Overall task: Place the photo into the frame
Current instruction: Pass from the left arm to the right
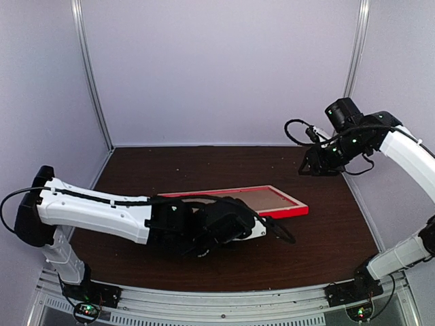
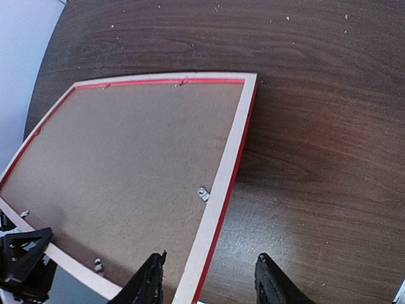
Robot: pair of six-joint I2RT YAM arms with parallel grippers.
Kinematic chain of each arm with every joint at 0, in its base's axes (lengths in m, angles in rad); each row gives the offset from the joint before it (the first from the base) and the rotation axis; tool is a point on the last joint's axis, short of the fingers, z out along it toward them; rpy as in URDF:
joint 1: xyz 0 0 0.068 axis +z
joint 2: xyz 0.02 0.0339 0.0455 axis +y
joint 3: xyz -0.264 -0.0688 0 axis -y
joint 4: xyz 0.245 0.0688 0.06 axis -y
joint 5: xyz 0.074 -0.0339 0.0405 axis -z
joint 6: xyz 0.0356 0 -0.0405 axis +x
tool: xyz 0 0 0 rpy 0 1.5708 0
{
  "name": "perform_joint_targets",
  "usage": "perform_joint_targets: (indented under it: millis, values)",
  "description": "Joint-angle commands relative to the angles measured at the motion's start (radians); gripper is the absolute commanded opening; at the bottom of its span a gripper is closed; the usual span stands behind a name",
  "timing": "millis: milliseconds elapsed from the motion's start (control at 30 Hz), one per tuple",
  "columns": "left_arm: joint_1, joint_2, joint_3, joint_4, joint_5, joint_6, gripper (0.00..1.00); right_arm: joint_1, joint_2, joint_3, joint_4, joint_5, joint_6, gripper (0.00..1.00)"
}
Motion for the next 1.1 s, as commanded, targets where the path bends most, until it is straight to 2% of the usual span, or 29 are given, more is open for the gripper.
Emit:
perform_joint_targets:
  millis: [0,167,467,600,833,933,1067]
  values:
    - [0.032,-0.093,0.185,-0.113,-0.005,0.025,0.0,-0.025,-0.035,0.043,0.014,0.034,-0.016,0.5]
    - [0.098,-0.109,0.35,-0.249,0.073,-0.017,0.0,-0.061,-0.075,0.081,0.049,0.035,-0.016,0.52]
    - [0.286,-0.099,0.614,-0.484,0.408,-0.154,0.0,-0.093,-0.118,0.126,0.079,0.011,-0.067,0.55]
    - [0.371,-0.069,0.715,-0.6,0.517,-0.166,0.0,-0.093,-0.186,0.054,0.197,-0.069,-0.106,0.65]
    - [0.509,-0.025,0.783,-0.721,0.729,-0.105,0.0,-0.059,-0.224,-0.008,0.363,-0.233,-0.171,0.81]
    - [0.54,0.02,0.816,-0.768,0.817,-0.072,0.0,-0.023,-0.204,0.006,0.374,-0.27,-0.222,0.84]
    - [0.549,0.082,0.872,-0.831,0.863,-0.009,0.0,0.052,-0.171,0.053,0.335,-0.255,-0.319,0.86]
